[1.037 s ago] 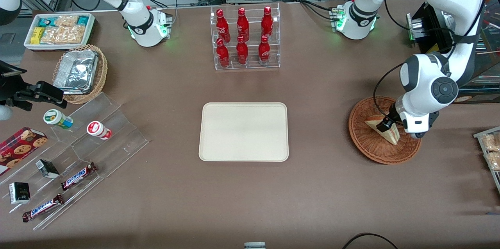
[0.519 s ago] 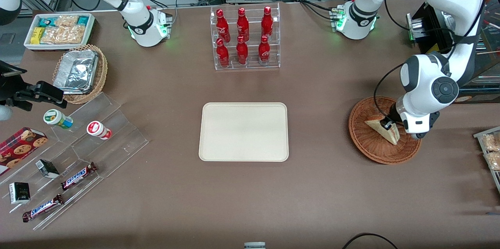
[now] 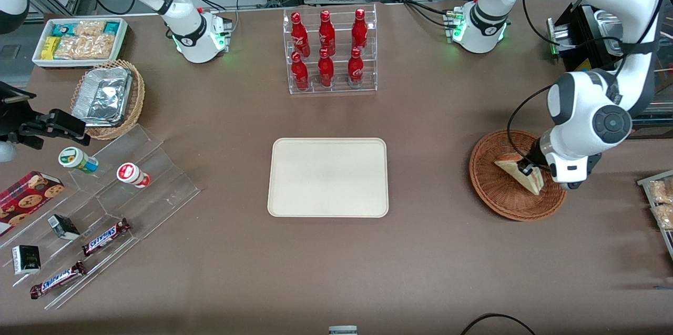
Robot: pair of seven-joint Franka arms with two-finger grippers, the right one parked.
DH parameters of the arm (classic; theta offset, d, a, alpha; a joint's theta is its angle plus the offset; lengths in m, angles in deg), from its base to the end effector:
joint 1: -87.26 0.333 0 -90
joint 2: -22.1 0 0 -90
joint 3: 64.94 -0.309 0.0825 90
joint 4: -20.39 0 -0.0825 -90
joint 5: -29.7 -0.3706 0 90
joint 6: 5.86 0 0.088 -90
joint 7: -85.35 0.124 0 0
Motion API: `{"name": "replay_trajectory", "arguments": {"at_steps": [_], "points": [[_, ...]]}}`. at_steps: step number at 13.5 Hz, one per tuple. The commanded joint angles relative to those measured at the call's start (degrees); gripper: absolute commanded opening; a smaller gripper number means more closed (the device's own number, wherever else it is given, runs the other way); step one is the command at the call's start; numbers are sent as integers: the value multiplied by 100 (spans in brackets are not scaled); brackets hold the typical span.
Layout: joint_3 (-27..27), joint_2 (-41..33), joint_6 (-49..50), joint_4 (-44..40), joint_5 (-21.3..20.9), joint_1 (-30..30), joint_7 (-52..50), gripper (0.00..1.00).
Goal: Place sandwich from basket to tray
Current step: 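Close the left gripper on the sandwich and lift it from the basket, then carry the sandwich with the left gripper over the cream tray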
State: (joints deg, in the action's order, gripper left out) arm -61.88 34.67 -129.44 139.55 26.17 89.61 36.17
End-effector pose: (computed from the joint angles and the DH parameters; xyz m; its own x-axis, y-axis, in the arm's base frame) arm 0.5489 -0.0032 0.2965 0.6858 0.7248 -0.0667 0.7142 -0.6878 -0.1298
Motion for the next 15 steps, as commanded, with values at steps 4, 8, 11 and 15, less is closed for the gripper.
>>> {"name": "replay_trajectory", "arguments": {"at_steps": [4, 8, 11, 15], "points": [[55, -247, 1703, -1016, -272, -630, 5, 20], [55, -238, 2434, -1650, -228, -1385, -4, 20], [55, -230, 2374, -1747, -184, -1991, -4, 20], [55, -186, 1743, -1747, 87, -2695, -13, 21]]}}
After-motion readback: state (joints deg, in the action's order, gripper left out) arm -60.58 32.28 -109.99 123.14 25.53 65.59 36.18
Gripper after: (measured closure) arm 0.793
